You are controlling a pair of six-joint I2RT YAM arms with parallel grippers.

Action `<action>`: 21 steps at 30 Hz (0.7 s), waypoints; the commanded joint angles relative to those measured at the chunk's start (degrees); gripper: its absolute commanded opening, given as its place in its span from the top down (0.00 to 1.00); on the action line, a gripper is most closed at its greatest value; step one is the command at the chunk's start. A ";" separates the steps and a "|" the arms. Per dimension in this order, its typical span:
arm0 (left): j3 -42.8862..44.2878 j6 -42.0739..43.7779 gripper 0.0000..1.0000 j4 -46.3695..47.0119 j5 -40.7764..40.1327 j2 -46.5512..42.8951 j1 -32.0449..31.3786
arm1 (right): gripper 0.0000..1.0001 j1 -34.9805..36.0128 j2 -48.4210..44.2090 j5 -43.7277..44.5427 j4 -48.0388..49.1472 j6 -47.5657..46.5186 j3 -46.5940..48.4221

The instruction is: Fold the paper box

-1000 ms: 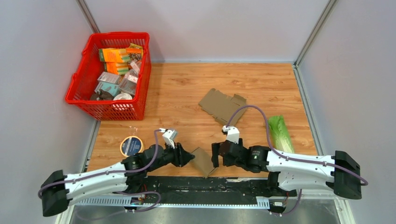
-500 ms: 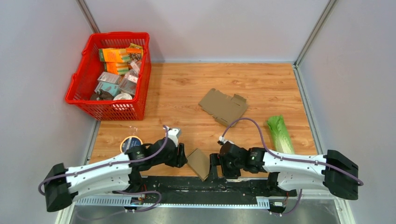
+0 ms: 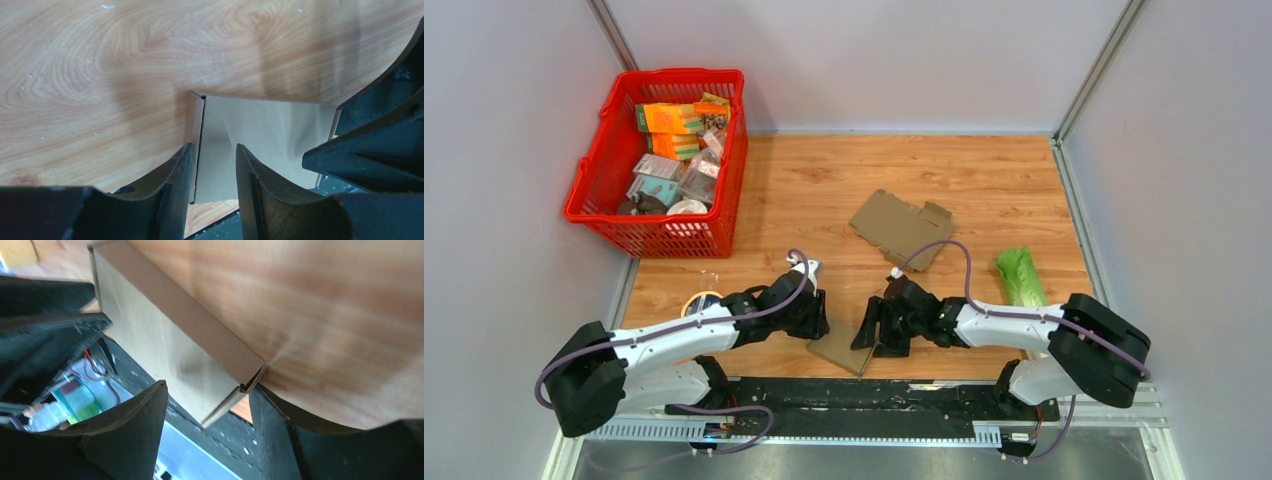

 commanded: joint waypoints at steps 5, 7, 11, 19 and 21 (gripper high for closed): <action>2.97 2.63 0.60 5.70 7.75 6.84 8.33 | 0.37 -6.38 13.41 -2.65 1.96 -8.63 15.16; 4.90 3.34 0.62 5.43 7.31 8.77 10.18 | 0.40 -6.73 18.92 -3.43 1.87 -9.78 20.07; 12.61 6.85 0.64 2.10 5.21 12.46 17.64 | 0.43 -9.62 28.78 0.58 0.65 -13.55 31.14; 36.79 15.47 0.67 -8.01 1.86 31.26 30.13 | 0.37 -17.45 50.06 3.51 -7.71 -28.67 67.24; 43.03 16.35 0.67 -9.50 2.65 35.56 30.75 | 0.37 -19.03 53.67 2.02 -7.01 -29.21 70.87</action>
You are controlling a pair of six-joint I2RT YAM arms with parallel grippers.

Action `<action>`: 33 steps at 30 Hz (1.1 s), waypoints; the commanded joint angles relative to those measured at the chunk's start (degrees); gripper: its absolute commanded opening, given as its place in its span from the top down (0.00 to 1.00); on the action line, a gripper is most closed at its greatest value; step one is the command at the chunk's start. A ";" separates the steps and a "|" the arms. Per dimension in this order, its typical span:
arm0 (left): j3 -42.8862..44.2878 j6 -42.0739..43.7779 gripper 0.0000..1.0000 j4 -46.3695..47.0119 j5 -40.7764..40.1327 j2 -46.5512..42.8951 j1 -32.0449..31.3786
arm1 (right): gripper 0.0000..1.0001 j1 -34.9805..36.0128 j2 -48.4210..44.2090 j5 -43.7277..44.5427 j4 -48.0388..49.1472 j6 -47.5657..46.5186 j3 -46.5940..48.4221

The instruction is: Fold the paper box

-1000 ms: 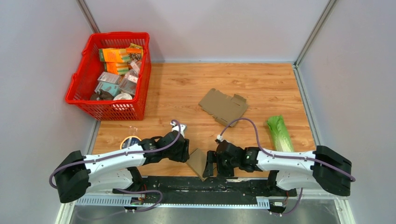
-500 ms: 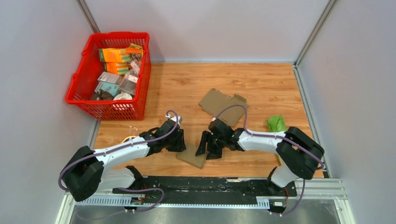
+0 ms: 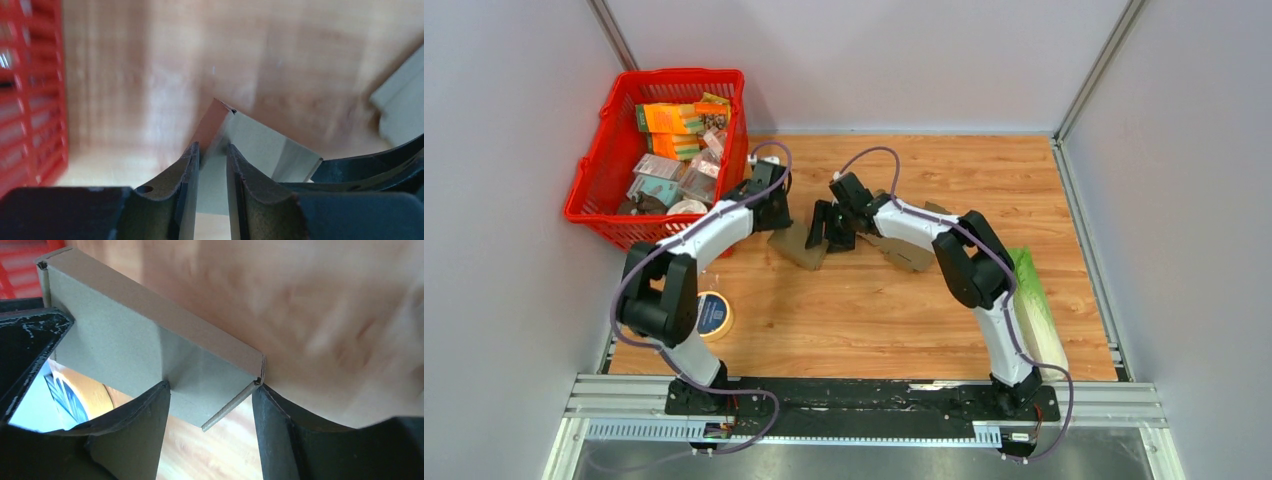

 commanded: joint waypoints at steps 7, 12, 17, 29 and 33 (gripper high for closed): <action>20.09 5.01 0.40 -11.42 -1.12 9.12 -0.32 | 0.00 -6.57 11.34 3.31 -9.53 -17.67 29.00; 23.43 8.36 0.30 -17.65 -6.25 1.57 -0.32 | 0.00 -9.47 -5.17 11.57 -20.36 -34.90 12.73; 17.92 8.02 0.48 -16.89 7.16 -10.45 -3.65 | 0.00 -13.08 -18.02 7.99 -19.42 -42.55 -6.91; -7.40 -0.15 0.45 -10.46 14.07 -40.16 -28.17 | 0.25 -13.09 -14.78 7.35 -15.38 -39.06 -14.12; -14.35 -3.84 0.45 -12.92 11.25 -48.61 -28.97 | 0.69 -8.44 -19.51 14.28 -11.51 -27.04 -20.37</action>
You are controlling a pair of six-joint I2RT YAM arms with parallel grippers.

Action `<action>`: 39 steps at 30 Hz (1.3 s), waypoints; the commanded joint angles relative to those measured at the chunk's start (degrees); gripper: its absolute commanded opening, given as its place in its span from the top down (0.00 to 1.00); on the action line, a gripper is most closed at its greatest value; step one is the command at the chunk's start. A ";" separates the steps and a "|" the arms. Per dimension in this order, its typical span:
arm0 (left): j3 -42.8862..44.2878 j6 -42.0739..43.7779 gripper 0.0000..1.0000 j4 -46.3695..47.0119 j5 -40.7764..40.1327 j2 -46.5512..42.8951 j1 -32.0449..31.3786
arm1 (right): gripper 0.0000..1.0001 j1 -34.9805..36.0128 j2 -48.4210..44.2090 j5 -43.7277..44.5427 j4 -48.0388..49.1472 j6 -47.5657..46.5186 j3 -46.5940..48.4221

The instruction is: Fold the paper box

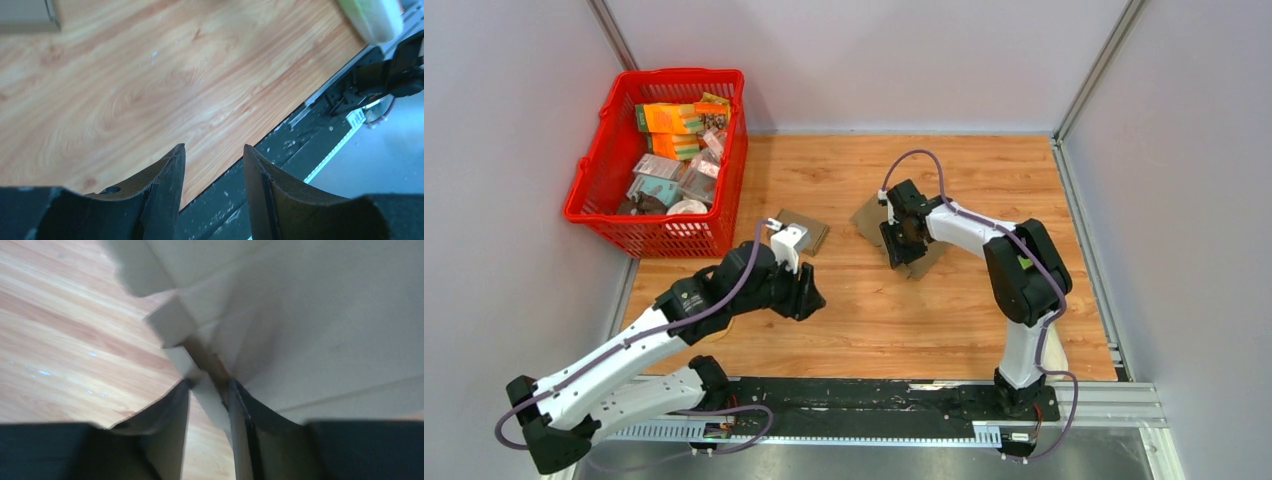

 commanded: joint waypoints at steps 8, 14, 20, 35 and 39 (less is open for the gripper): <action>-9.49 -6.15 0.39 -5.89 -9.94 -14.64 -0.38 | 0.26 24.08 -9.71 8.79 8.04 43.98 -5.58; -14.59 -9.67 0.36 3.14 -7.76 -10.18 -0.38 | 0.00 23.49 -24.96 11.68 5.31 34.50 -10.73; -11.43 -6.77 0.39 11.05 -5.91 3.69 -0.47 | 0.00 5.92 -37.04 8.71 3.64 27.82 -25.14; -16.34 -25.44 0.40 32.40 -3.62 20.95 -1.79 | 0.40 -9.31 -34.41 -6.08 13.22 25.26 -38.35; -22.84 -38.38 0.36 44.53 -3.09 22.97 -4.68 | 0.71 -9.31 -33.80 -7.56 15.94 30.43 -41.77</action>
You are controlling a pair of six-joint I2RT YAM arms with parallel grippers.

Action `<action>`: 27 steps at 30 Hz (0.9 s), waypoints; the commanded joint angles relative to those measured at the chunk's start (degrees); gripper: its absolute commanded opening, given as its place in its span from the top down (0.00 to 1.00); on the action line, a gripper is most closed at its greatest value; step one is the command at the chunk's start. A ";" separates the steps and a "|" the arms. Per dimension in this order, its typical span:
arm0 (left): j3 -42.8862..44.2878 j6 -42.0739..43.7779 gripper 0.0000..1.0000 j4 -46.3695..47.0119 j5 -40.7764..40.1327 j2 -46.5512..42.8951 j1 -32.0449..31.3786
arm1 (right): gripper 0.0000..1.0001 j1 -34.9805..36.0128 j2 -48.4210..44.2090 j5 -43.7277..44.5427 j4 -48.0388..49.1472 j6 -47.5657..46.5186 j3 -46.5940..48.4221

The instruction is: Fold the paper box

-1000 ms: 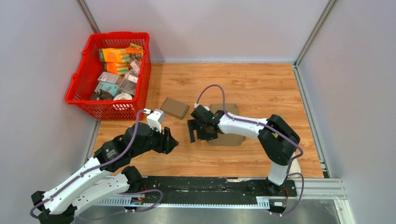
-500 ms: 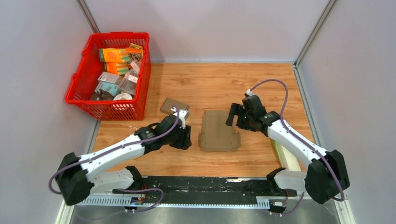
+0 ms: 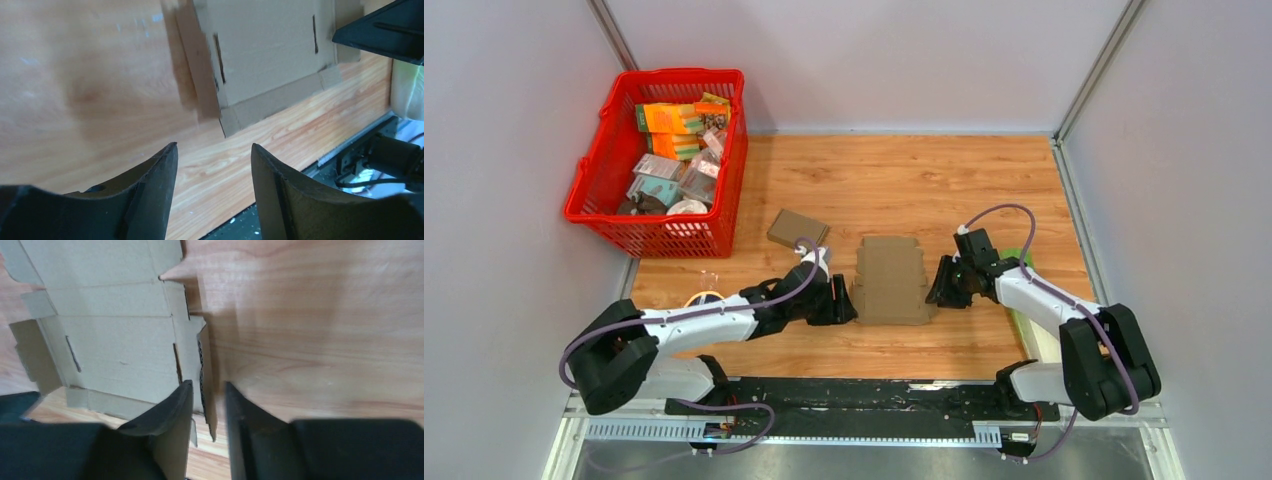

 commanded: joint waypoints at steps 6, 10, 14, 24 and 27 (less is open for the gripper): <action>-8.66 -27.29 0.34 21.38 -10.37 1.84 -7.91 | 0.90 0.47 -8.46 -3.81 13.79 22.10 -13.85; -11.39 -31.60 0.28 24.64 -16.17 1.14 -9.84 | 0.93 1.08 -15.95 -3.89 18.54 34.06 -20.09; -12.79 -33.19 0.25 30.68 -17.42 3.15 -9.85 | 0.95 3.01 -22.63 -2.14 15.74 41.88 -21.85; -10.34 -25.55 0.25 38.35 -16.63 7.55 -9.93 | 1.00 8.63 -26.95 -2.40 16.61 46.47 -24.05; -10.34 -26.25 0.29 39.75 -15.93 10.09 -9.84 | 1.00 12.05 -27.12 -0.91 17.85 48.40 -24.41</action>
